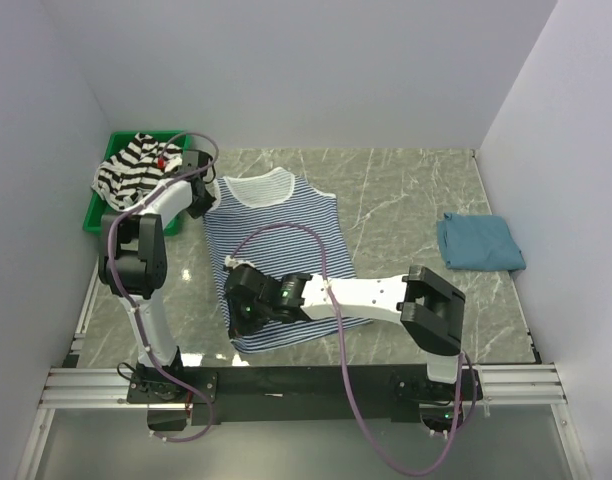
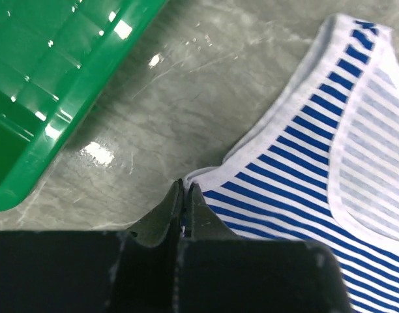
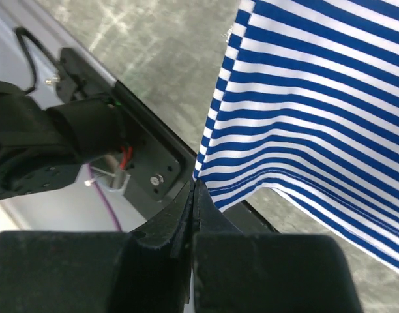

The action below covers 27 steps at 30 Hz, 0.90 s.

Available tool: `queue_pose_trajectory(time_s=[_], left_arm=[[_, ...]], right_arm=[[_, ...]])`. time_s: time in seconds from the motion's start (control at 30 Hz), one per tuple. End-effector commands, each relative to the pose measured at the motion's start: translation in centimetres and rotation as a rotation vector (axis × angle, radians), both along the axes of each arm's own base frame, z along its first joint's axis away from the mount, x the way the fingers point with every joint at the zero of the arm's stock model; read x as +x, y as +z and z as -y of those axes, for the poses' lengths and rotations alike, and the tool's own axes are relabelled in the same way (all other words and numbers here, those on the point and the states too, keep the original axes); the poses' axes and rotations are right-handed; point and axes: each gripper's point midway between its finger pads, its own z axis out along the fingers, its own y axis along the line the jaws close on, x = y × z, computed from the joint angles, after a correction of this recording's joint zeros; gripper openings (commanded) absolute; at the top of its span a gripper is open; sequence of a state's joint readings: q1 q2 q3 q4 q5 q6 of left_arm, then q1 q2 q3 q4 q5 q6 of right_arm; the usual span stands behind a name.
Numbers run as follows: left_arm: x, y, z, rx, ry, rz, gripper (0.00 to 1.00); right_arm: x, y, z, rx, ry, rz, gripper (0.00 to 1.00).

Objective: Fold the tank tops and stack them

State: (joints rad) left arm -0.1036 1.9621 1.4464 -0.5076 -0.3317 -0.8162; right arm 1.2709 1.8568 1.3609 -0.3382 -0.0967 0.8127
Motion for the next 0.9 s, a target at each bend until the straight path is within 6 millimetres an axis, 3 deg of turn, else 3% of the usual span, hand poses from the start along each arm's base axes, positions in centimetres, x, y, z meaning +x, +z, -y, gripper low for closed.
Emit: queue_pose_trajectory(time_s=[0.0,0.03,0.17,0.33,0.5,0.67,0.87], left_arm=[[2.2,5.5,0.2,0.041,-0.027,0.12,0.01],[2.9,6.3,1.0,0.035,-0.042,0.138,0.0],[4.1,5.5,3.5,0.04,-0.083,0.111,0.01],[5.1,5.7,7.5,0.018,-0.137,0.134,0.01],[5.6,4.4,10.4,0.017,-0.178,0.115,0.01],[5.8,3.6,13.2,0.011,-0.223,0.113,0.0],[5.5,3.4,14.4,0.004,-0.242,0.121,0.01]], right_arm=[[0.2,2.0,-0.2,0.081,0.017,-0.047,0.0],[0.3,1.2,0.5,0.073,0.007,-0.056,0.0],[1.8,1.5,3.0,0.093,-0.059,-0.047,0.0],[2.3,-0.5,6.3,0.075,-0.128,-0.071,0.0],[2.4,-1.8,8.8,0.062,-0.182,-0.08,0.0],[2.2,-2.9,9.8,0.053,-0.212,-0.088,0.0],[2.1,-4.2,10.9,0.033,-0.245,-0.091,0.0]])
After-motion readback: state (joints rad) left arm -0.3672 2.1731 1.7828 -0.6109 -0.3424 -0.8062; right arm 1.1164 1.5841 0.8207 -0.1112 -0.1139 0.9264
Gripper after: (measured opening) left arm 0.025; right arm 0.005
